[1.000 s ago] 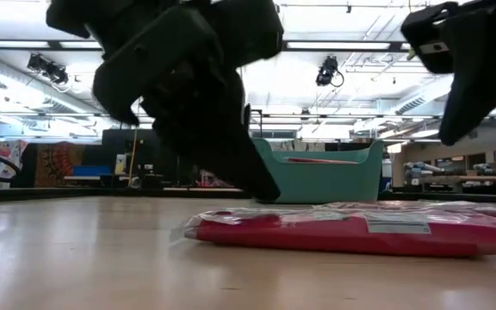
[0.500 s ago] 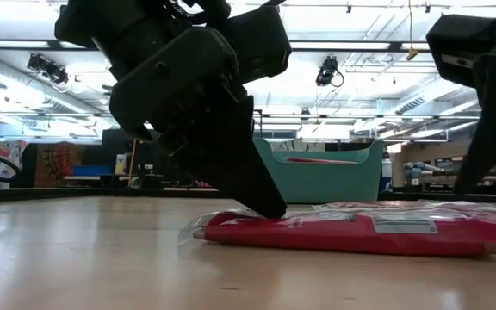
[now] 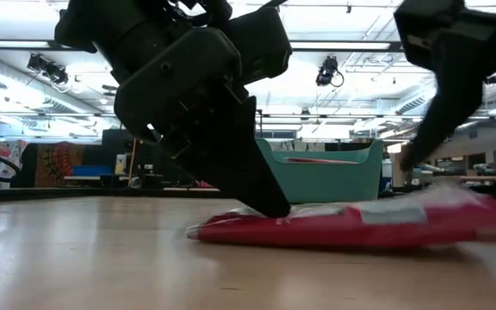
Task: Sort popcorn bags into baskets
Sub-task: Put the red popcorn bag into the blue bin
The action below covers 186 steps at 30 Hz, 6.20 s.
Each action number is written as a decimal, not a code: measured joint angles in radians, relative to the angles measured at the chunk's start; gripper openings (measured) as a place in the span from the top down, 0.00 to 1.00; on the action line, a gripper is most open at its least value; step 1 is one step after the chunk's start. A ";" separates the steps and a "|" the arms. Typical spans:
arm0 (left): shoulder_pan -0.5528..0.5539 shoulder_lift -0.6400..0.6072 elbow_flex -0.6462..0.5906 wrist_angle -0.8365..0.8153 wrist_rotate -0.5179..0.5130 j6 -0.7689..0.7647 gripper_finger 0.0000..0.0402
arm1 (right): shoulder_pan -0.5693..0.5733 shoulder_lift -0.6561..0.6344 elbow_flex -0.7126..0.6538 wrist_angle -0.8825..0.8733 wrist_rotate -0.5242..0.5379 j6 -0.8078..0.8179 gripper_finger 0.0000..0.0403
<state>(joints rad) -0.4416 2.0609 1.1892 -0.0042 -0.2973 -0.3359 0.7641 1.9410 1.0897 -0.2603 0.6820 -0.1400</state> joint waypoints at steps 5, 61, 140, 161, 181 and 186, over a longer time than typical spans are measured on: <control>-0.001 -0.001 0.000 -0.014 -0.002 0.003 0.65 | -0.002 -0.003 0.000 0.061 0.036 -0.064 0.53; -0.084 -0.129 0.000 -0.226 -0.284 0.085 0.63 | -0.172 -0.244 0.002 0.044 -0.360 0.458 0.97; -0.032 -0.456 -0.311 0.265 -0.347 0.303 0.57 | -0.383 -0.607 0.000 -0.485 -0.309 0.545 0.91; 0.042 -0.484 -0.584 0.713 -0.071 0.321 0.57 | -1.210 -0.745 0.000 -0.343 -0.956 0.346 0.91; 0.040 -0.484 -0.584 0.710 -0.071 0.321 0.57 | -1.688 -0.424 0.001 -0.287 -1.325 0.253 0.85; 0.040 -0.484 -0.583 0.710 -0.072 0.321 0.57 | -1.705 -0.416 0.001 -0.298 -1.337 0.242 0.72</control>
<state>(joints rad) -0.4011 1.5772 0.6060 0.7059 -0.3691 -0.0151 -0.9409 1.5252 1.0904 -0.5580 -0.6549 0.1016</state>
